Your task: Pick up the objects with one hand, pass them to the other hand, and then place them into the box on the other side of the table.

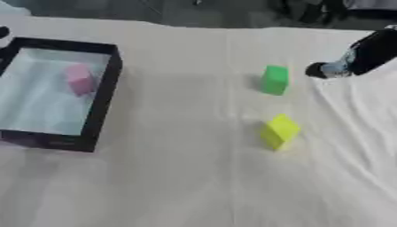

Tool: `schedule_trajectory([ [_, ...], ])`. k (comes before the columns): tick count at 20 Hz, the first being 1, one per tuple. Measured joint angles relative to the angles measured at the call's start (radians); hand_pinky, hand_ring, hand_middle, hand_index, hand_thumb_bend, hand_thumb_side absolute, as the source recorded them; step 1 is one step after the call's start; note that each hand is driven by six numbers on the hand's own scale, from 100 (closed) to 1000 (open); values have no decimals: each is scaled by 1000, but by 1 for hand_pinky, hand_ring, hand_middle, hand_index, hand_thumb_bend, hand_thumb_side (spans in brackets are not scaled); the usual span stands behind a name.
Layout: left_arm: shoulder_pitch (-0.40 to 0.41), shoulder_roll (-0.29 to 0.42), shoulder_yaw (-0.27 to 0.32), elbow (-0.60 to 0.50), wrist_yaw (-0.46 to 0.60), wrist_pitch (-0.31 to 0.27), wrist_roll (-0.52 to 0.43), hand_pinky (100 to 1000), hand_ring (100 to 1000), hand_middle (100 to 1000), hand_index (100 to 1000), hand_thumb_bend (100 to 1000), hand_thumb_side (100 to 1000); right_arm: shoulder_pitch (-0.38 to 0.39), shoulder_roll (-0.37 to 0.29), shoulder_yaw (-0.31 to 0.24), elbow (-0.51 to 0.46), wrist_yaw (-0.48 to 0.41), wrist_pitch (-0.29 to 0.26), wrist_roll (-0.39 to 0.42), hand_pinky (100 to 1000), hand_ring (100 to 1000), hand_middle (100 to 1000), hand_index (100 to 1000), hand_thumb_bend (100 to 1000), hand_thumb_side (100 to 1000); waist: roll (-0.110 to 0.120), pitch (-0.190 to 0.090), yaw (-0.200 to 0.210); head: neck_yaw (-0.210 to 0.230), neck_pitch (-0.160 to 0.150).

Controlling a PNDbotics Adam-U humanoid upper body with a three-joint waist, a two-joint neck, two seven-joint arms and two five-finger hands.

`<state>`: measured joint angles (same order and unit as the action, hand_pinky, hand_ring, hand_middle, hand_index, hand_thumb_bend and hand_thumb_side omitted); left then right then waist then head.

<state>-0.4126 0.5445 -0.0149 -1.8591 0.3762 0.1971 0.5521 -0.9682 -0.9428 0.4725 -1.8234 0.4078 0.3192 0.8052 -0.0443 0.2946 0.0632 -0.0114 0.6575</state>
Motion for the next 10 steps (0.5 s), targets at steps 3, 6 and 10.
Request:
schedule_trajectory([
  [3, 0, -3, 1, -1, -2, 0, 0, 735, 802, 829, 892, 218, 681, 0, 0, 23, 4, -16, -6, 7, 871, 853, 852, 879, 467, 414, 0, 0, 1, -1, 0],
  [6, 0, -8, 1, -3, -3, -2, 1, 735, 801, 828, 892, 216, 682, 0, 0, 41, 5, -28, -15, 14, 872, 856, 855, 881, 486, 385, 0, 0, 1, -1, 0],
  [10, 0, -8, 1, -6, -3, -2, 1, 735, 801, 828, 892, 214, 683, 0, 0, 61, 4, -31, -43, 31, 872, 855, 853, 878, 514, 325, 0, 0, 3, -2, 0],
])
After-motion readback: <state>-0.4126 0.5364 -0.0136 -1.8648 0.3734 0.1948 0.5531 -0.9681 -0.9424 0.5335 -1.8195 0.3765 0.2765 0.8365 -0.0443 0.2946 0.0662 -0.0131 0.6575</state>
